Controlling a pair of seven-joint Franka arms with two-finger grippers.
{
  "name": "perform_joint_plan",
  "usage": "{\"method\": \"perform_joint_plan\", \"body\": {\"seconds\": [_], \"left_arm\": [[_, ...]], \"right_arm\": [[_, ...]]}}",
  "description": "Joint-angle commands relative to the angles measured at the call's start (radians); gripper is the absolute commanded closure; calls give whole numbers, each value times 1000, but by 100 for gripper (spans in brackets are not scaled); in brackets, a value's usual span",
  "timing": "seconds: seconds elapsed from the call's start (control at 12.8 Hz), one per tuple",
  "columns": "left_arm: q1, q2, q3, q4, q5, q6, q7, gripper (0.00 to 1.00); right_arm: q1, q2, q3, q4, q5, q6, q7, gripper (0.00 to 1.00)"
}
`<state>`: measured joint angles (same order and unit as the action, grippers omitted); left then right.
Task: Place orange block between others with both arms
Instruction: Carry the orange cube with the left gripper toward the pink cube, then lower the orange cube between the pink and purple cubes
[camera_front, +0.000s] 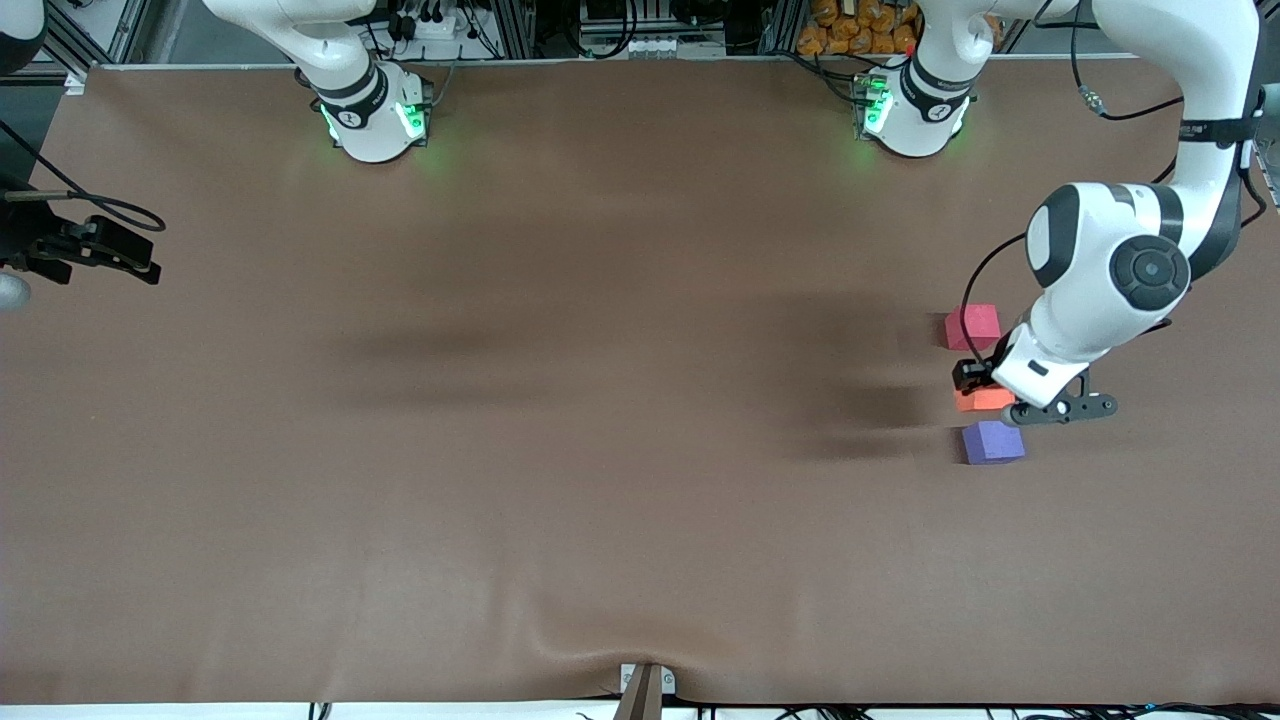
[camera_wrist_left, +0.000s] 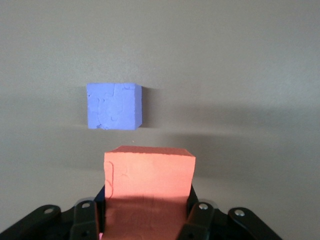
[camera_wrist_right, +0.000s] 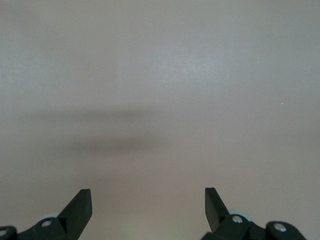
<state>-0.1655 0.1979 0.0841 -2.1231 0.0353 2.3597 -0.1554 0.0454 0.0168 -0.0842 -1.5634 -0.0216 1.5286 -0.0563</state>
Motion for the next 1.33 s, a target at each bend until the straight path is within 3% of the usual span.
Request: {"method": "perform_joint_plan", "body": {"seconds": [0.0,0.39,0.63,0.94,1.25], "left_arm": [[27,-60,-12,-164,26,163,48,68],[125,-49,-17,-222,26,248,152,68],[124,-31,-17,-250,26,311,152,68],[121,-9,-18,-258,26,334,151,68],[121,40,-18,-256,26,381,151,68]], "right_arm": [[-1,-24,-2,-9,-28,-12,-25,0],[4,-24,-2,-6,-72,-39,-57,0],[-1,-24,-3,-4,-69,-41,-50,0],[-4,-24,-3,0,-51,-28,-42,0],[-22,-24,-6,0,31,7,52,0]]}}
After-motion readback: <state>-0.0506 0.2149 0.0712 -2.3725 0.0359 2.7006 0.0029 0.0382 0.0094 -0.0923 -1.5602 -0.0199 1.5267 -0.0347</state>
